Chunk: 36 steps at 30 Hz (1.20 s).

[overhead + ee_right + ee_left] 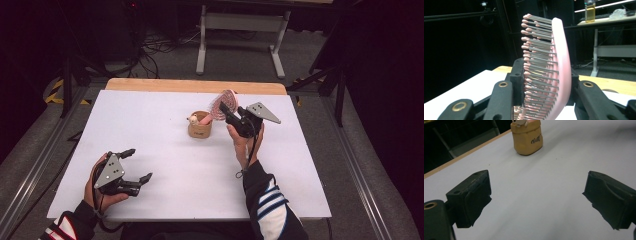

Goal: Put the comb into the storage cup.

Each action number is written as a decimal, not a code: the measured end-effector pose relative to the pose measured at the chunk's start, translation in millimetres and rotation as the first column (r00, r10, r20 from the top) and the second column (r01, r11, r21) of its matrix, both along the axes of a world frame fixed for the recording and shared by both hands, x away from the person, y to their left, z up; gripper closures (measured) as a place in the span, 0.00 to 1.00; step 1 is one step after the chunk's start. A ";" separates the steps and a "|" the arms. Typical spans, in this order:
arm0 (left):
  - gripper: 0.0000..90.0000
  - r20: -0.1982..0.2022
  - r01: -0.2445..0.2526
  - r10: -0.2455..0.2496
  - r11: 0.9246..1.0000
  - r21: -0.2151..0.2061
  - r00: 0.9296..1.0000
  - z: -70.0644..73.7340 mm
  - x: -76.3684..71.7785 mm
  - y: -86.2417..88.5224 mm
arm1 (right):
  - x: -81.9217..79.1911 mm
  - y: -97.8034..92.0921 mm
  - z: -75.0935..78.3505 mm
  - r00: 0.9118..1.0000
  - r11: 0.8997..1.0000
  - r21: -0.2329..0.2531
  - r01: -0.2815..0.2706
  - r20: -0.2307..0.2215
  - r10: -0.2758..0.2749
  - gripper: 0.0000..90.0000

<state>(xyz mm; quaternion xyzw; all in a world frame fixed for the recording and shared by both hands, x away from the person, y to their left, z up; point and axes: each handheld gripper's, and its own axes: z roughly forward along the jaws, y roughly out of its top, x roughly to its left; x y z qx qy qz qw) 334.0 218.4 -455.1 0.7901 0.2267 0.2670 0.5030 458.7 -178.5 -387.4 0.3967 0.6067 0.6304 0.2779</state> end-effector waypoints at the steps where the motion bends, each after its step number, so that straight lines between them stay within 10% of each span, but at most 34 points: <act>1: 0.09 0.000 0.000 0.000 1.000 0.000 1.000 0.0 0.0 0.0 | 0.1 -1.1 -0.6 1.000 1.000 0.003 0.004 -0.003 -0.004 0.71; 36: 0.09 -0.007 0.006 -0.006 1.000 0.000 1.000 -1.3 1.2 -2.3 | -3.2 -9.0 -5.7 0.999 0.999 -0.032 0.036 -0.005 -0.036 0.64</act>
